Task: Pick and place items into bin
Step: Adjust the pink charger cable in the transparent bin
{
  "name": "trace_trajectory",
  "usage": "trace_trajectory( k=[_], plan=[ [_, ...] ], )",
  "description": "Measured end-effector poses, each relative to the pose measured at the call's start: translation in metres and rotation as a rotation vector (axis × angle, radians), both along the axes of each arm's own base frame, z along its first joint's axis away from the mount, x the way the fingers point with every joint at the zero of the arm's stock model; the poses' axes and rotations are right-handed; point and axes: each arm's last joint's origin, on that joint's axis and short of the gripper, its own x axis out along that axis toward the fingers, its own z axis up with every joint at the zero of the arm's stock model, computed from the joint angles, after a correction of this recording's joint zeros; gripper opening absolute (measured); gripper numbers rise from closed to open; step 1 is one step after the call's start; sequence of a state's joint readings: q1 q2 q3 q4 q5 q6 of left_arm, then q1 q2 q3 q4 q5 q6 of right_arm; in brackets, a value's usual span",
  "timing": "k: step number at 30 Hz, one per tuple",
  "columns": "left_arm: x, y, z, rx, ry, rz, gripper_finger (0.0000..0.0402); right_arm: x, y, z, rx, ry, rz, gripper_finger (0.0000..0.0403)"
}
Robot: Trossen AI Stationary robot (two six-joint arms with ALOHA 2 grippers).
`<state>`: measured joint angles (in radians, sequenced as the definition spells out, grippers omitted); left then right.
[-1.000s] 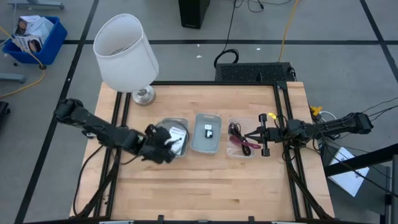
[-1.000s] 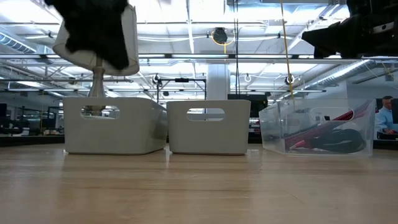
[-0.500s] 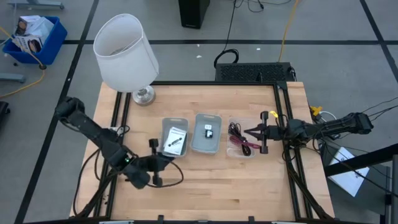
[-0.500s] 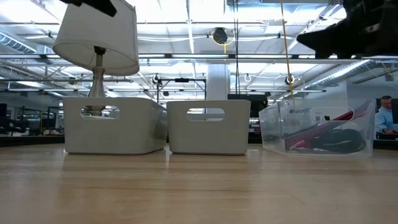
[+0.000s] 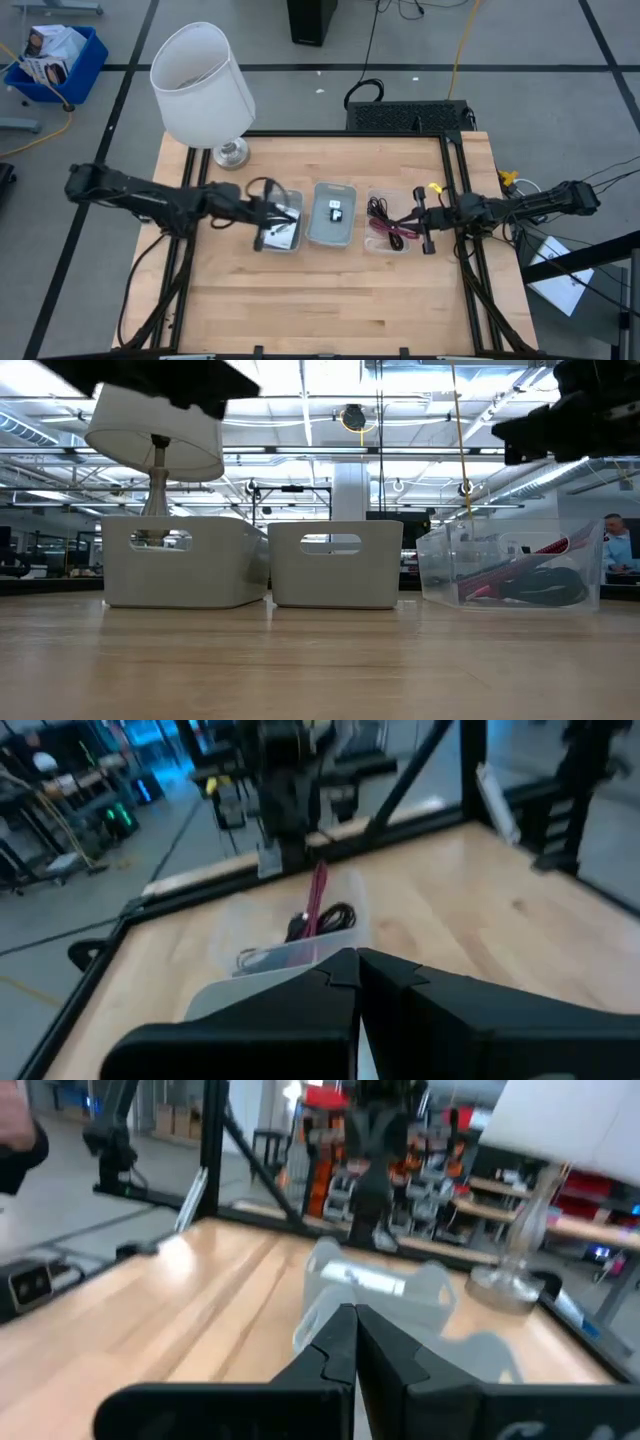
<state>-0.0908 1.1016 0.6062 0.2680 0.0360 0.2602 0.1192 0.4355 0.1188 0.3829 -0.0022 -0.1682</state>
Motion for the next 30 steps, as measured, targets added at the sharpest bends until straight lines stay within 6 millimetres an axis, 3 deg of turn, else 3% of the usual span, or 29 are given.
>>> trace_trajectory(
  k=[8, 13, 21, 30],
  plan=[
    [-0.059, -0.008, -0.045, -0.08, -0.174, 0.12, 0.0003, 0.0, -0.003, -0.01, -0.036, 0.123, -0.086, 0.0],
    [-0.081, -0.007, -0.07, -0.156, -0.258, 0.189, 0.0003, 0.001, -0.005, 0.019, -0.06, 0.237, -0.159, 0.0],
    [-0.086, -0.004, -0.083, -0.134, -0.242, 0.22, 0.0025, -0.007, -0.001, 0.063, -0.056, 0.54, -0.151, 0.0],
    [-0.086, -0.003, -0.085, -0.134, -0.223, 0.229, 0.0008, -0.002, 0.018, 0.06, 0.018, 0.675, 0.094, 0.0]
  ],
)
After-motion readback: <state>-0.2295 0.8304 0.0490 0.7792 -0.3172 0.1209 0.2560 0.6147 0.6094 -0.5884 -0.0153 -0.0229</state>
